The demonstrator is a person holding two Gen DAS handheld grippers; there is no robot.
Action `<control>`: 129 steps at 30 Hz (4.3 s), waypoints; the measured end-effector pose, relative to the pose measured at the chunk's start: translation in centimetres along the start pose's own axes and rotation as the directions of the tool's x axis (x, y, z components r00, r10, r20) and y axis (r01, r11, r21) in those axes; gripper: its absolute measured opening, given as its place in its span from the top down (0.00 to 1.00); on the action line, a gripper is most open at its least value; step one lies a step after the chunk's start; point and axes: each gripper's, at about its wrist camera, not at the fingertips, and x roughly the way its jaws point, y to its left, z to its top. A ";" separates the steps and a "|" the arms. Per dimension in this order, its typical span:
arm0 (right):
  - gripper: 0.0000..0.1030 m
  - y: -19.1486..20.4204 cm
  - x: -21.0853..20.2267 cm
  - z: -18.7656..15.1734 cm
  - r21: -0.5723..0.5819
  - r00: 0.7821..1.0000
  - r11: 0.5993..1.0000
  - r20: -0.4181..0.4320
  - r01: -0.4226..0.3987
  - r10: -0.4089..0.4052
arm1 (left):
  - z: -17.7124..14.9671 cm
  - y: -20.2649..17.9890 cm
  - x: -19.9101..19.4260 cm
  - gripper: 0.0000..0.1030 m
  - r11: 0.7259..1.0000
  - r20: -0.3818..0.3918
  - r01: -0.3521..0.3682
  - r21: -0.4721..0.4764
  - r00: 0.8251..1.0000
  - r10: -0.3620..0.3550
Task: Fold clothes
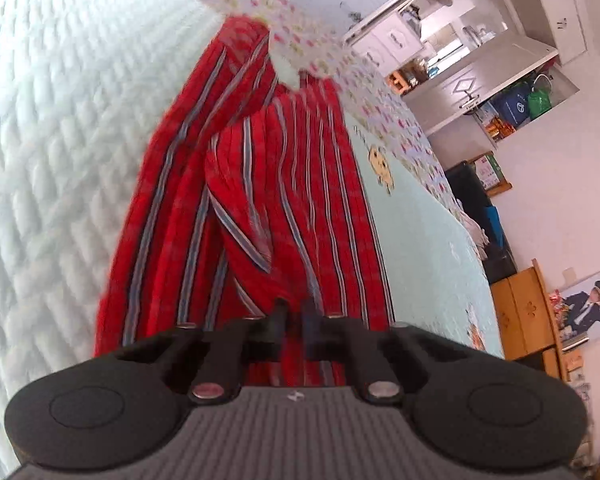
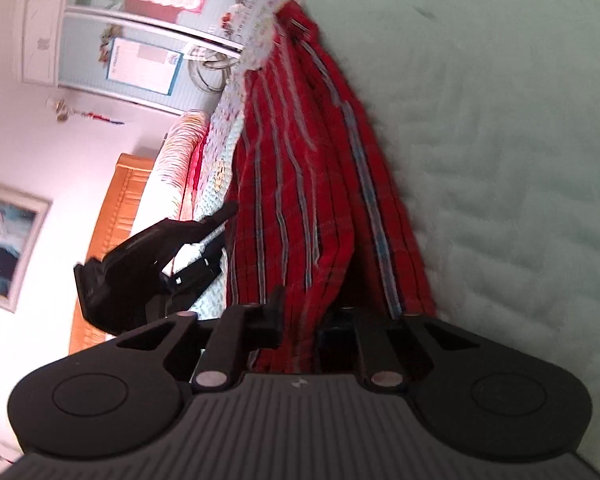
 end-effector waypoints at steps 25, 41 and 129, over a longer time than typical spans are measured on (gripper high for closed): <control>0.48 -1.8 5.1 7.0 0.091 0.994 0.990 0.006 -0.107 0.107 | 1.8 1.1 2.3 0.75 0.999 0.002 -0.032 0.037 0.999 0.032; 0.47 2.2 2.4 10.3 -0.091 0.994 0.995 0.099 -0.030 0.039 | 1.9 3.1 2.4 0.77 1.000 -0.010 0.002 -0.010 1.000 -0.002; 1.00 9.3 27.9 22.0 -0.370 0.983 0.927 -0.134 0.067 -0.125 | -10.7 -1.8 0.1 0.68 0.950 -0.011 0.143 0.276 0.989 -0.145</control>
